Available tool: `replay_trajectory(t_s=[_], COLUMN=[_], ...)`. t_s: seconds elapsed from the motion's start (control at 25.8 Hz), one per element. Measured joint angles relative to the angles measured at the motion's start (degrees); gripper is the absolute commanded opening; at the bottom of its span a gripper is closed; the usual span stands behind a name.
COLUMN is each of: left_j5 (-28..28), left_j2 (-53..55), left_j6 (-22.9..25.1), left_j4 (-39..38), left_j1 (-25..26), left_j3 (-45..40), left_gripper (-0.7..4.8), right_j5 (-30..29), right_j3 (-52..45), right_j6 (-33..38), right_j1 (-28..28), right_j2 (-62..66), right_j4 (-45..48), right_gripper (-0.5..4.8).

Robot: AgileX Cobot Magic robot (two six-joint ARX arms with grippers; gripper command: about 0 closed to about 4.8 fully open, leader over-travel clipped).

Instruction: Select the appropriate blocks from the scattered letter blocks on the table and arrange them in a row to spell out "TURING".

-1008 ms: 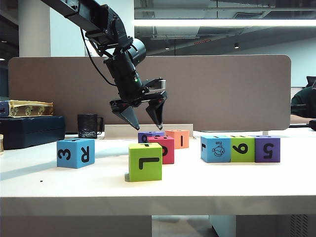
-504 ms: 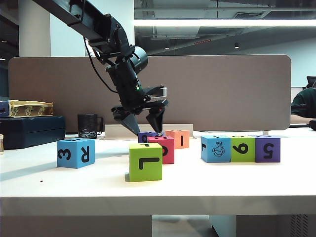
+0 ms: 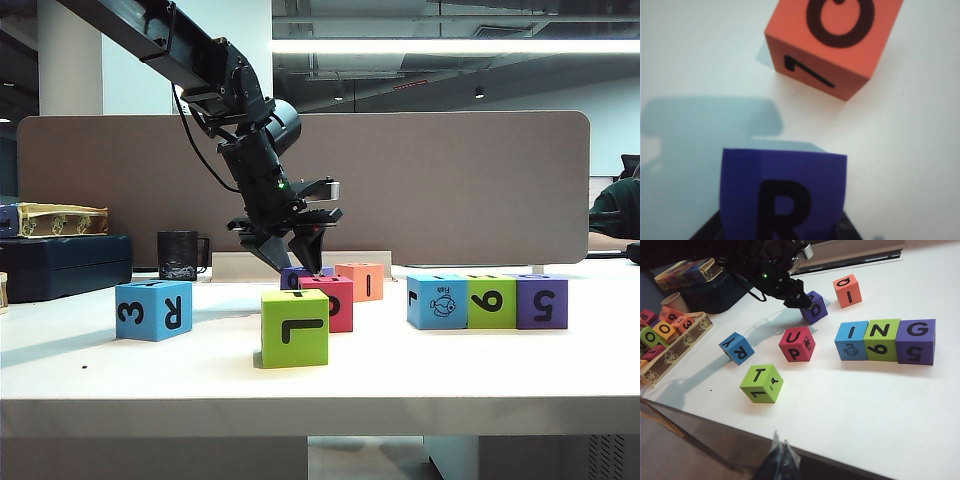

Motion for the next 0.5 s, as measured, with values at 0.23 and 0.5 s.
replay_trajectory(t_s=[0.23,0.5], left_j5=[-0.2,0.1], left_j2=[-2.6,-6.7], left_j6=[-0.1,-12.4], left_j4=[-1.1,-3.3], left_j1=[-2.0,-5.3], left_j3=[0.0,0.2], left_gripper=[2.09,2.09], right_j5=[0.1,0.1], right_j3=[0.0,0.0], right_j6=[0.0,0.0], right_j1=[0.0,0.0], right_j2=[0.0,0.0], right_j4=[0.0,0.0], right_gripper=[-0.01,-0.01])
